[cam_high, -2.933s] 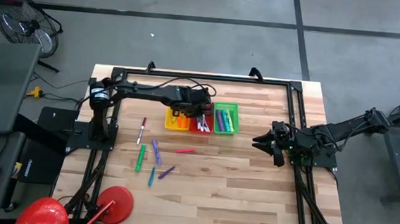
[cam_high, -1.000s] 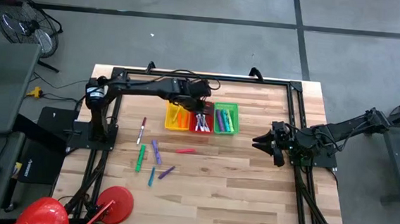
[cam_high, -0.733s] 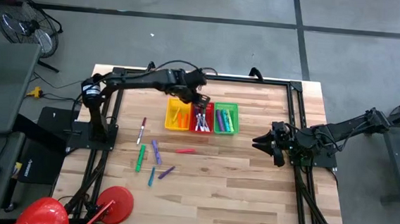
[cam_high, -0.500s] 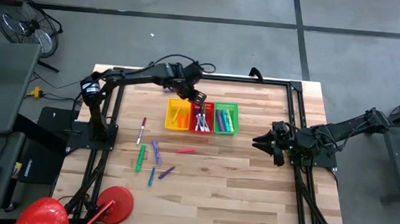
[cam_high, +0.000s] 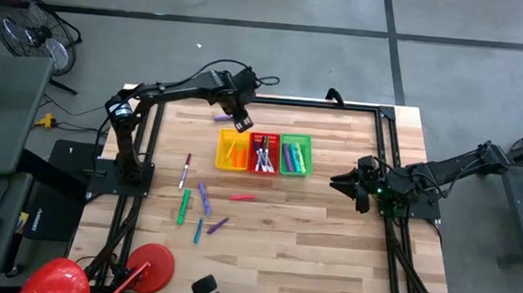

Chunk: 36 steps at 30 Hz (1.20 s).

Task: Pick & Place Markers
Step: Put the top purple highlighter into the green bin

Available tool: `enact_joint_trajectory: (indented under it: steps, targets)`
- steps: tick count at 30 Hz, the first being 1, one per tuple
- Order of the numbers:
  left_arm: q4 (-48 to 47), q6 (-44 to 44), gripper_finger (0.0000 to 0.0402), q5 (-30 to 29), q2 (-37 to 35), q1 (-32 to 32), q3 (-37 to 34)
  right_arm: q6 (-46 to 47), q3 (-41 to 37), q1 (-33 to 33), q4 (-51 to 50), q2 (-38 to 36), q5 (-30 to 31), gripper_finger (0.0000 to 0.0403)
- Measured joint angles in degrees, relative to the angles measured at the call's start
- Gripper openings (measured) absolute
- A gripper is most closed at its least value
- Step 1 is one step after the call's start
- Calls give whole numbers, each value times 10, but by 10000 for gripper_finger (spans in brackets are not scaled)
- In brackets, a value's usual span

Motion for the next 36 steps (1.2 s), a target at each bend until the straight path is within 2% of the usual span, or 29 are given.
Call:
enact_joint_trajectory:
  steps: [3,8,12,20,25,36]
  targets:
    - [-21,58,147,-4,8,7,0,9,0,0,0,0,20,113]
    - [-63,122,216,-33,32,25,-1,33,0,0,-1,1,51,113]
    - [-72,168,250,-7,38,52,-2,45,0,0,-1,1,68,113]
    - [-49,243,244,33,38,95,-1,48,0,0,-1,1,101,113]
    - [-33,309,241,41,38,96,-12,48,0,0,-1,1,104,113]
    - [-29,325,241,31,81,100,-14,47,0,0,-1,1,104,113]
